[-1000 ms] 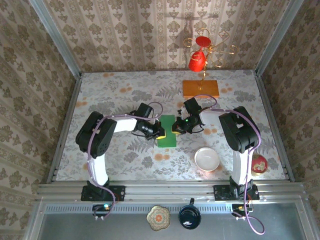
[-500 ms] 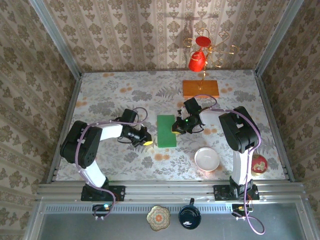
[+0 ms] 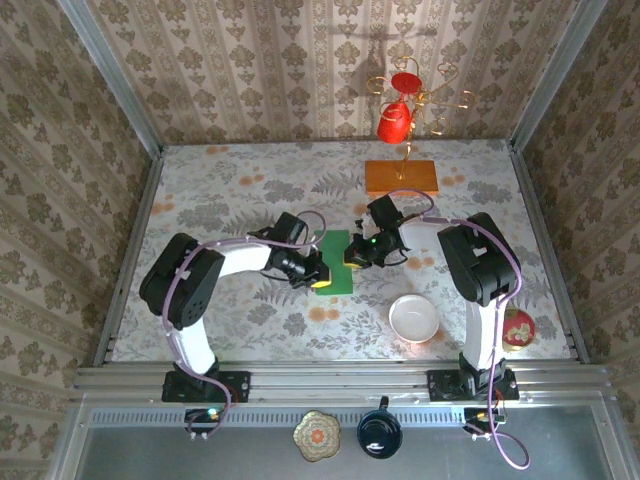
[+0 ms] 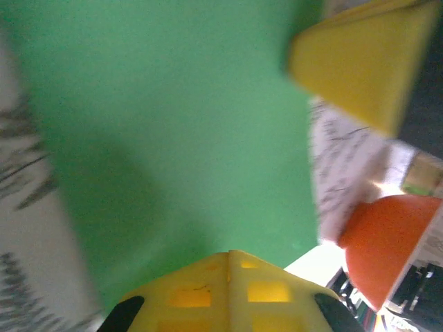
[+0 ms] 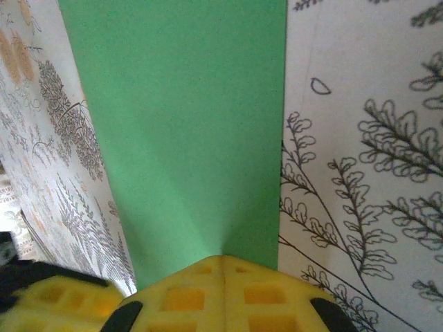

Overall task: Fold a paper plane with a square sheet of paper (pick it up from the middle)
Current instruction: First fold the square sheet of paper in half at the center of the table.

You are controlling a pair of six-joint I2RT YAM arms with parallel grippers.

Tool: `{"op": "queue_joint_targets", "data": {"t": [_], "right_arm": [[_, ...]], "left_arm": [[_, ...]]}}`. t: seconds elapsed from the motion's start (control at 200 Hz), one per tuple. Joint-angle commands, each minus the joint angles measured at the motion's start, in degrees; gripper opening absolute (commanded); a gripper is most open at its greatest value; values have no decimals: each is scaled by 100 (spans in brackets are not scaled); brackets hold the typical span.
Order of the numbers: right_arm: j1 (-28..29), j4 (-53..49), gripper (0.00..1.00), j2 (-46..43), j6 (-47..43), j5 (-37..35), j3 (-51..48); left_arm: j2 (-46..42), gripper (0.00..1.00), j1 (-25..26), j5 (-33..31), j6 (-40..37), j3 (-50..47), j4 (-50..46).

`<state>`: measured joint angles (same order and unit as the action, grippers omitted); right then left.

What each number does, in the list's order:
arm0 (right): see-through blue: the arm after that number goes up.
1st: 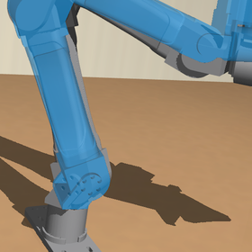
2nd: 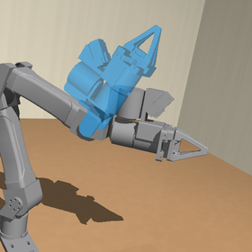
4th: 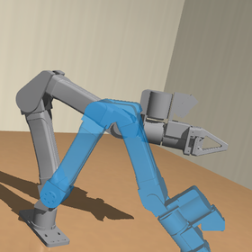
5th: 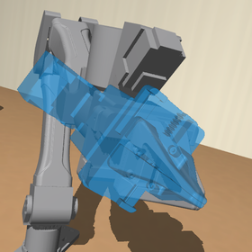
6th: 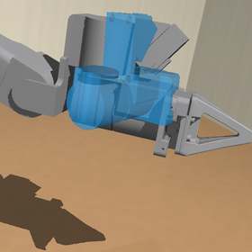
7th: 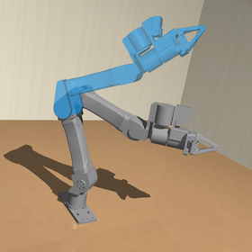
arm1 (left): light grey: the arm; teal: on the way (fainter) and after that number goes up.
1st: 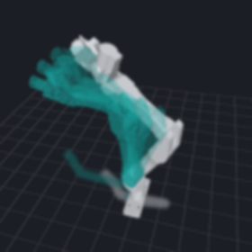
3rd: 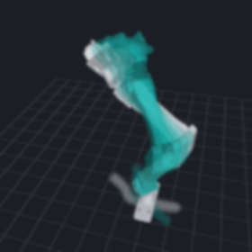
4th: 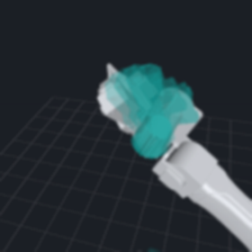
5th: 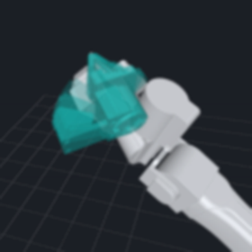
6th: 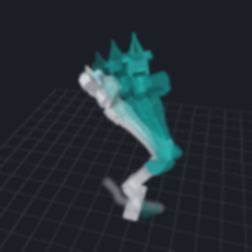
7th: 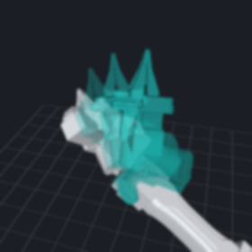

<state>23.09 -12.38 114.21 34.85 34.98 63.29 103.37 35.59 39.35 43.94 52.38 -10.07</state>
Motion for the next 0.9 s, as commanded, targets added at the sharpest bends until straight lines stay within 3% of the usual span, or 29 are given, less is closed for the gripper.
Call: {"op": "queue_joint_targets", "data": {"t": [0.0, 0.29, 0.545, 0.72, 0.895], "right_arm": [[-147, -1557, 4, 686, 59, -1846, -560], [-130, -1530, 4, 620, 92, -1890, -502], [99, -1510, 4, 325, 54, -1733, -180], [364, -1213, 5, 83, 63, -1189, 310], [485, -871, 10, -100, 224, -844, 780]], "left_arm": [[-24, 7, 9, -118, -67, -215, -321], [-608, 7, -192, -593, -332, -1215, -785], [-1977, 8, -537, -975, -353, -1409, -1111], [-2630, 14, -718, -1166, 15, -1414, -536], [-2428, 24, -738, -1102, 340, -1253, 312]]}}
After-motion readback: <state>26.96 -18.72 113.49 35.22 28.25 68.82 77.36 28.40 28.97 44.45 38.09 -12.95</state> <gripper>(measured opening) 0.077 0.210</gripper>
